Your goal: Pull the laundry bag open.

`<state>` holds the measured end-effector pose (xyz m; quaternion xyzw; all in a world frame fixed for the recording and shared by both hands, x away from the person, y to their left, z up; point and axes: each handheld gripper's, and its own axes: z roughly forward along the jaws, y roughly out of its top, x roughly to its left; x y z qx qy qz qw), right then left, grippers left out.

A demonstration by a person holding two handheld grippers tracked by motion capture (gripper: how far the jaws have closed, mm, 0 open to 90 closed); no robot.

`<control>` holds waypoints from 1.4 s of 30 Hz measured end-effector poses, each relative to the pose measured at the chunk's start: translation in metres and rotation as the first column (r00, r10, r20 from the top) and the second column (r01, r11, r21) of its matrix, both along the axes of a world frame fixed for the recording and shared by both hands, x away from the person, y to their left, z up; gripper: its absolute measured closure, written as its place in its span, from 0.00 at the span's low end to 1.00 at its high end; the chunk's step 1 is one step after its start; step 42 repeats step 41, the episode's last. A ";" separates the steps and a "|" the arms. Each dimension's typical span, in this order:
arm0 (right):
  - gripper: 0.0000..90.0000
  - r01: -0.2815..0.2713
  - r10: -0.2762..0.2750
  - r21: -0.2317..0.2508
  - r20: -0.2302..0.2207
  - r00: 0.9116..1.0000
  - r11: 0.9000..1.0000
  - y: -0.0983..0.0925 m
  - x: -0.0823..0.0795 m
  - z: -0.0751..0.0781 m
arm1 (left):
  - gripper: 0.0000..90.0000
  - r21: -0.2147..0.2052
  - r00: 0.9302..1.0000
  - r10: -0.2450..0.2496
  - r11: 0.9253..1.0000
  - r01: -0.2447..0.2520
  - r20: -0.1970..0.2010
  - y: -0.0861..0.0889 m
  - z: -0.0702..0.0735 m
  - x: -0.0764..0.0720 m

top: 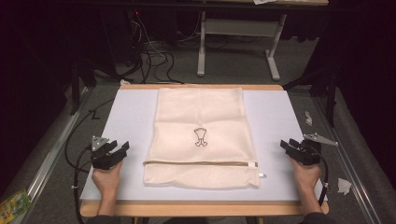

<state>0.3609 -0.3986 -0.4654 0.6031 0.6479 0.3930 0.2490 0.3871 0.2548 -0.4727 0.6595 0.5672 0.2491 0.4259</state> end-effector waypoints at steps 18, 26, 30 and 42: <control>0.57 -0.003 0.003 -0.025 -0.015 1.000 1.000 0.007 0.002 -0.009 | 0.49 0.031 1.000 0.003 1.000 -0.003 -0.009 -0.005 -0.011 0.004; 0.52 0.003 -0.003 -0.030 0.004 1.000 1.000 0.007 0.000 -0.011 | 0.47 0.056 1.000 -0.014 0.998 0.014 0.008 -0.008 -0.011 0.001; 0.50 0.003 -0.003 -0.031 -0.010 1.000 1.000 0.007 0.000 -0.011 | 0.46 0.059 1.000 -0.026 0.998 0.025 0.013 -0.009 -0.011 0.000; 0.44 0.000 -0.001 -0.043 -0.041 0.999 0.999 0.008 0.003 -0.012 | 0.44 0.060 0.999 -0.032 0.998 0.032 0.004 -0.009 -0.011 0.001</control>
